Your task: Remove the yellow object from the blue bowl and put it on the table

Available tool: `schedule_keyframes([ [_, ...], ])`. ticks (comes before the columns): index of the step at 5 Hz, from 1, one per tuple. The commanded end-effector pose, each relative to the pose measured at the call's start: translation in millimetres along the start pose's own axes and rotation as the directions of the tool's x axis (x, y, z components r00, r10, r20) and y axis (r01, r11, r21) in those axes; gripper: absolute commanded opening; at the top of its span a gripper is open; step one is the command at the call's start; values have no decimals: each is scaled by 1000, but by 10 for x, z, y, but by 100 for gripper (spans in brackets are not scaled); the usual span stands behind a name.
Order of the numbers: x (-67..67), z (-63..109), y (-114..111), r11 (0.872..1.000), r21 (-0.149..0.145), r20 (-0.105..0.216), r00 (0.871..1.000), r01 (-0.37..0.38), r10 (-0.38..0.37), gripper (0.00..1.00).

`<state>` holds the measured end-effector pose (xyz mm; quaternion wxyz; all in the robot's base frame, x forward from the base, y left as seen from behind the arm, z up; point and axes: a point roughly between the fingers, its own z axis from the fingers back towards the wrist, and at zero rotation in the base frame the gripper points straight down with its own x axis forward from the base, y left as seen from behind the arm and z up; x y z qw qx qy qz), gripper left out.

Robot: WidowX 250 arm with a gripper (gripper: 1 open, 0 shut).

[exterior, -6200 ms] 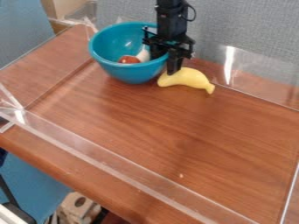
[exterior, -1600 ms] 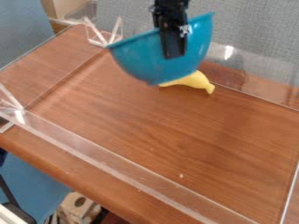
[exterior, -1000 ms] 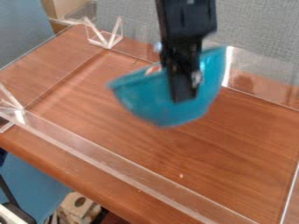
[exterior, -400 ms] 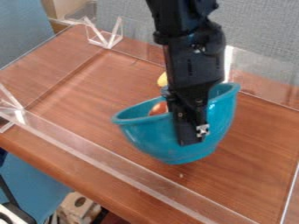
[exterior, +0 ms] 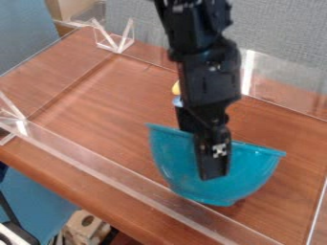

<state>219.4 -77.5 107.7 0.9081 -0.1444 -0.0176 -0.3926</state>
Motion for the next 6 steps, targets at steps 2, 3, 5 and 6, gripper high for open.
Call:
schedule_keyframes([
  [2, 57, -302, 126, 1000, -4, -16, 1000, -25, 25, 100],
  [3, 63, -324, 126, 1000, -10, -20, 1000, 12, -12, 0],
  [5, 68, -302, 110, 996, -23, -19, 996, 91, -91, 0],
  [6, 64, -297, 87, 997, -21, -4, 997, 75, -75, 0],
])
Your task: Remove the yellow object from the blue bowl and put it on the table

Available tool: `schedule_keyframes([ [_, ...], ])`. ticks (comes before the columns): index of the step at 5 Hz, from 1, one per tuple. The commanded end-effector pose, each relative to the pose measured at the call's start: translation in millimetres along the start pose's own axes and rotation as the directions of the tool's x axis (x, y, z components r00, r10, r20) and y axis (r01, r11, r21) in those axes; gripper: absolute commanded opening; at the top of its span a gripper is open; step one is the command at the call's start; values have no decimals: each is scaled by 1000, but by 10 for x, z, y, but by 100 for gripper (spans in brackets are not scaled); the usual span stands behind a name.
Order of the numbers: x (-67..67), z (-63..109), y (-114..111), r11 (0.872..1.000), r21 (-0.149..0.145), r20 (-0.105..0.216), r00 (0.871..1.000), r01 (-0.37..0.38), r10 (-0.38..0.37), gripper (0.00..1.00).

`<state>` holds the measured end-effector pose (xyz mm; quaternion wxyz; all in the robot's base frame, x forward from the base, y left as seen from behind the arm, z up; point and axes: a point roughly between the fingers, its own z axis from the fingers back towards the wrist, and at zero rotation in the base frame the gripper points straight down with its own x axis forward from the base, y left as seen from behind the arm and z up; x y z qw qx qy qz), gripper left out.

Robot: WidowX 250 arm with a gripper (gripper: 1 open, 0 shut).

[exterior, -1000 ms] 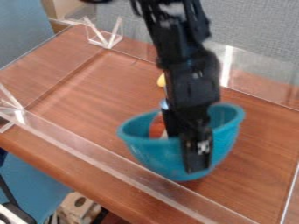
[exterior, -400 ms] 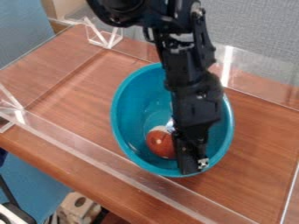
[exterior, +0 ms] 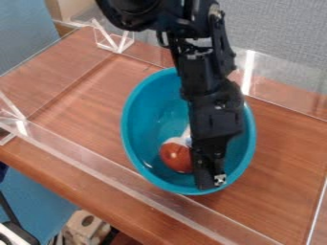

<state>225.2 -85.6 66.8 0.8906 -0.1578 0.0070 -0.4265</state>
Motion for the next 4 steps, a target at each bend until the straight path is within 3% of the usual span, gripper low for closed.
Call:
schedule_keyframes([
  [1, 21, 105, -30, 999, 31, 50, 999, -8, 7, 0],
  [3, 56, 157, -20, 998, 22, 44, 997, 63, -64, 0],
  [4, 12, 126, -38, 998, 20, 47, 997, 65, -66, 0],
])
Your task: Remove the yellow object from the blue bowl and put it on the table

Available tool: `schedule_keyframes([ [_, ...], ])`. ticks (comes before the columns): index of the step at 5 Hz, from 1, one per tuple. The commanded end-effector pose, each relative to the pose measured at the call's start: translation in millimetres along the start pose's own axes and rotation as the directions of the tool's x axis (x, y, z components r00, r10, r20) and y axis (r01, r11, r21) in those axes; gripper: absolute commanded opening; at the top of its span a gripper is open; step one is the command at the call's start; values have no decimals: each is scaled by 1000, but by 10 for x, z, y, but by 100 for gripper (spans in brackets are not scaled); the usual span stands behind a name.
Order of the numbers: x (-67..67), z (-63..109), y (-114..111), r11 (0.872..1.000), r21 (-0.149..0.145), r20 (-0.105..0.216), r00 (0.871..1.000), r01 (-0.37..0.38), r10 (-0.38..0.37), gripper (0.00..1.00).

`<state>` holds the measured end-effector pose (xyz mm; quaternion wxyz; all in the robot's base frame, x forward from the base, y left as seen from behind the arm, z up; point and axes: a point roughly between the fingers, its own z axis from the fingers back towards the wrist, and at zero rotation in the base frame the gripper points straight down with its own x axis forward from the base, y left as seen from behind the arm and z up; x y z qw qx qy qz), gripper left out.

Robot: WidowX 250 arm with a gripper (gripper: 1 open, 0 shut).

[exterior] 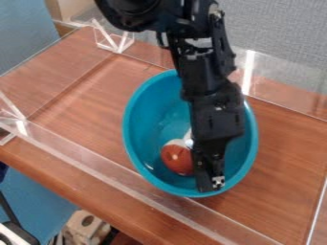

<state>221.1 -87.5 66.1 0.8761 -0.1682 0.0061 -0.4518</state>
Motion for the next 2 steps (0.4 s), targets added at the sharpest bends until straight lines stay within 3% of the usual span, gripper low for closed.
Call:
schedule_keyframes([
  [1, -17, 112, -20, 999, 41, 46, 999, 10, -12, 0],
  [2, -54, 61, -41, 999, 39, 47, 999, 12, -14, 0],
])
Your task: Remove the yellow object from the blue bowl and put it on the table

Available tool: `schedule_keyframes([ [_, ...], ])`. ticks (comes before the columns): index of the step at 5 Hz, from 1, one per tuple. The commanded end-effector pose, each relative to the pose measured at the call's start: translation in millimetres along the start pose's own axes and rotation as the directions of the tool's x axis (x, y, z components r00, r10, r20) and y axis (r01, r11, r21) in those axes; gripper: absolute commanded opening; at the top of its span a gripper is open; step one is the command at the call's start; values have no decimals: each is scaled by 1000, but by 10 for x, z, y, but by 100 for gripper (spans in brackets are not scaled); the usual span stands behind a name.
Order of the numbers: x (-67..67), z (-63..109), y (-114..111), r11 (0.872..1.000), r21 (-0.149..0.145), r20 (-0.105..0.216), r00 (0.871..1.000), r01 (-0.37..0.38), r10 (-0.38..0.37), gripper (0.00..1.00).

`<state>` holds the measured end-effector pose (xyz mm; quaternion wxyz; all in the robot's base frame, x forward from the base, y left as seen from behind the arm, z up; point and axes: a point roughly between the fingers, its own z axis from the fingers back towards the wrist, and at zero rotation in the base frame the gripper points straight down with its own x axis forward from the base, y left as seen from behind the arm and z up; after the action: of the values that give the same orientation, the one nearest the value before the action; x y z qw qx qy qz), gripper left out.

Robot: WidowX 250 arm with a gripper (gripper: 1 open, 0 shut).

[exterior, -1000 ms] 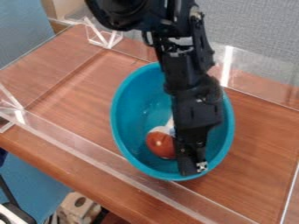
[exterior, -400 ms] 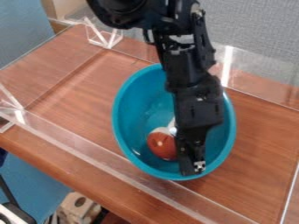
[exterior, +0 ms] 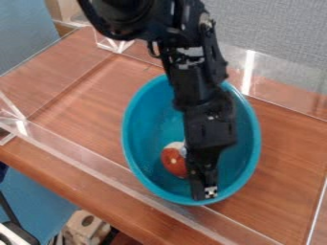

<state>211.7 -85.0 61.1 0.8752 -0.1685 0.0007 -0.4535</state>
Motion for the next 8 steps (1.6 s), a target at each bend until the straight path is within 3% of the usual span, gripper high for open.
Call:
schedule_keyframes([
  [1, 36, 263, 15, 999, 34, 44, 999, 12, -13, 0],
  [2, 45, 372, 53, 999, 34, 42, 999, 18, -20, 0],
  [3, 80, 353, 5, 999, 37, 54, 998, 11, -13, 0],
  [6, 228, 157, -79, 999, 35, 70, 997, -13, 11, 0],
  [7, 217, 323, -123, 999, 39, 91, 996, 2, -6, 0],
  [8, 205, 381, -180, 999, 41, 97, 995, 20, -24, 0],
])
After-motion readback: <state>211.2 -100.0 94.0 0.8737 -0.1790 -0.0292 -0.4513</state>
